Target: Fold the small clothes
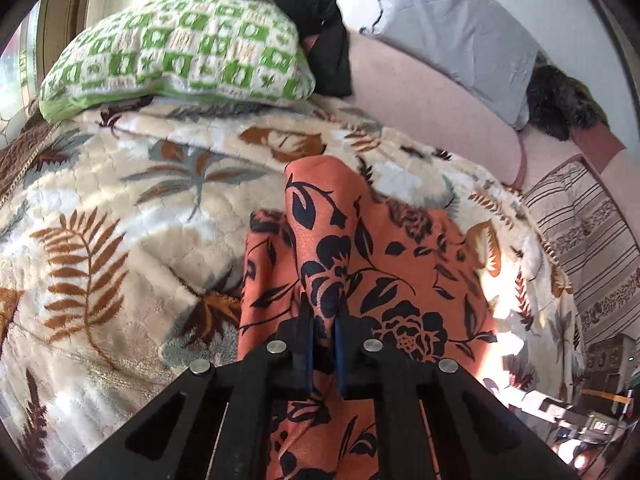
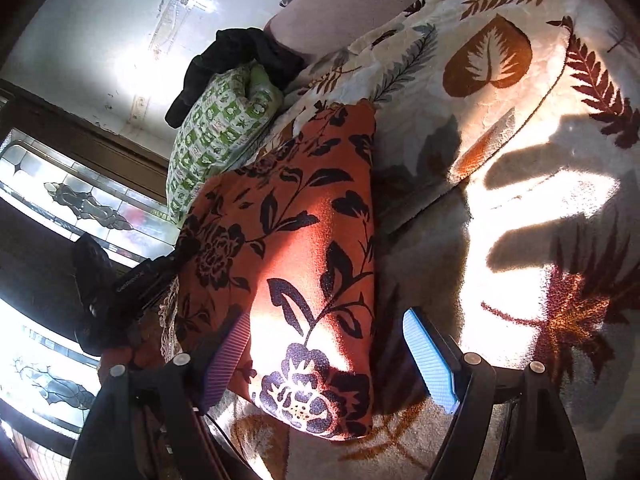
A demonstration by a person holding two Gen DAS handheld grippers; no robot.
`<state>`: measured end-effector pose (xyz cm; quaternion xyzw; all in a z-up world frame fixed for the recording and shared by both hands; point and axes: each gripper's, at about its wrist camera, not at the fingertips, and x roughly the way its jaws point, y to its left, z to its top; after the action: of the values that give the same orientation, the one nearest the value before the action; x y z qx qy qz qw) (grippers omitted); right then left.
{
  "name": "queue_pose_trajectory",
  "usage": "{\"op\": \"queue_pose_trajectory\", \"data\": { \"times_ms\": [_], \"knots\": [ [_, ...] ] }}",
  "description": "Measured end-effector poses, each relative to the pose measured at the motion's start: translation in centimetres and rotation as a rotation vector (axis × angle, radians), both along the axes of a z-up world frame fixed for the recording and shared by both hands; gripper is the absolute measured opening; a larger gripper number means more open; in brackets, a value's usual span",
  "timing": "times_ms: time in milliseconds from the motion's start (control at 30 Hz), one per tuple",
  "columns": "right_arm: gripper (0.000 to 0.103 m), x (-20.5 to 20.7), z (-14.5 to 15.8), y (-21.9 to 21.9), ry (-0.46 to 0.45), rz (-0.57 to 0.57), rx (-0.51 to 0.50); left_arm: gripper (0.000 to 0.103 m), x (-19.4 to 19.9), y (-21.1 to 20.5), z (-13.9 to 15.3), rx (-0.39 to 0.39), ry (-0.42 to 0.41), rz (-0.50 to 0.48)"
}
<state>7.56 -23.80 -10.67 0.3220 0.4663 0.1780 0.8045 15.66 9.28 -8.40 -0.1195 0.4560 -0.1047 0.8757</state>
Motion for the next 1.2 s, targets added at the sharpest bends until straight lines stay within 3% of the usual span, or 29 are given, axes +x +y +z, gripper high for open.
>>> {"op": "queue_pose_trajectory", "data": {
  "times_ms": [67, 100, 167, 233, 300, 400, 533, 600, 633, 667, 733, 767, 833, 900, 967, 1000, 1067, 1100, 1133, 1167, 1200],
  "knots": [
    [0.082, 0.4, -0.1, 0.2, 0.017, -0.001, 0.000, 0.010, 1.0, 1.0, -3.6, 0.000, 0.096, 0.037],
    [0.082, 0.5, 0.1, 0.3, 0.019, 0.004, 0.002, 0.011, 0.9, 1.7, -4.4, -0.037, 0.098, 0.057],
    [0.082, 0.4, 1.0, 0.4, -0.008, 0.014, -0.008, 0.011, 0.7, 1.9, -4.2, -0.059, 0.081, 0.062],
    [0.084, 0.6, 1.5, 0.2, -0.022, 0.018, -0.013, 0.011, 0.6, 1.5, -4.1, -0.026, 0.071, 0.049],
    [0.085, 1.1, 1.1, -0.4, 0.002, -0.005, 0.017, 0.012, 0.6, 1.6, -4.2, -0.030, 0.071, 0.050],
    [0.086, 2.1, -0.6, -1.2, 0.058, -0.033, 0.142, 0.013, 0.7, 1.5, -4.2, -0.032, 0.072, 0.052],
    [0.086, 3.2, -4.9, -0.6, 0.200, -0.033, 0.303, 0.013, 0.4, 1.0, -4.0, 0.004, 0.057, 0.043],
    [0.085, 3.4, -5.8, -0.1, 0.208, -0.026, 0.404, 0.014, 0.4, 1.0, -4.1, 0.009, 0.053, 0.041],
    [0.080, 3.4, -5.8, 0.1, 0.202, -0.027, 0.401, 0.014, 0.3, 0.9, -4.1, 0.014, 0.050, 0.041],
    [0.057, 3.5, -6.0, 0.3, 0.213, -0.025, 0.364, 0.014, 0.3, 0.9, -4.2, 0.022, 0.047, 0.040],
    [0.044, 3.4, -7.0, 0.5, 0.259, -0.031, 0.336, 0.015, 0.2, 0.7, -4.0, 0.033, 0.047, 0.042],
    [0.043, 3.3, -6.6, 0.5, 0.248, -0.028, 0.296, 0.016, 0.0, 0.3, -3.3, 0.070, 0.041, 0.044],
    [0.042, 3.3, -4.9, 1.4, 0.202, 0.003, 0.184, 0.017, -0.8, -0.5, -1.1, 0.135, -0.005, 0.050],
    [0.042, 3.6, -4.2, 2.1, 0.187, 0.024, 0.122, 0.022, -2.1, -1.2, 1.7, 0.102, -0.085, 0.025],
    [0.042, 3.9, -4.9, 2.0, 0.198, 0.026, 0.104, 0.034, -3.1, -2.4, 3.0, 0.098, -0.145, -0.001],
    [0.042, 3.9, -5.2, 2.0, 0.202, 0.029, 0.107, 0.037, -3.1, -3.3, 2.5, 0.120, -0.135, -0.032],
    [0.046, 4.1, -5.2, 2.0, 0.197, 0.046, 0.117, 0.037, -1.8, -4.6, -1.2, 0.199, -0.002, -0.068],
    [0.048, 4.1, -5.2, 1.9, 0.202, 0.054, 0.128, 0.037, -1.3, -4.4, -3.3, 0.203, 0.047, -0.054],
    [0.063, 4.2, -5.1, 1.8, 0.214, 0.063, 0.134, 0.038, -1.7, -4.0, -3.6, 0.193, 0.000, -0.039],
    [0.071, 4.2, -4.9, 1.5, 0.219, 0.076, 0.141, 0.038, -1.9, -4.1, -3.3, 0.203, -0.013, -0.044],
    [0.071, 4.1, -4.3, 1.1, 0.198, 0.078, 0.150, 0.038, -2.0, -4.3, -3.1, 0.218, -0.014, -0.048]
  ]
}}
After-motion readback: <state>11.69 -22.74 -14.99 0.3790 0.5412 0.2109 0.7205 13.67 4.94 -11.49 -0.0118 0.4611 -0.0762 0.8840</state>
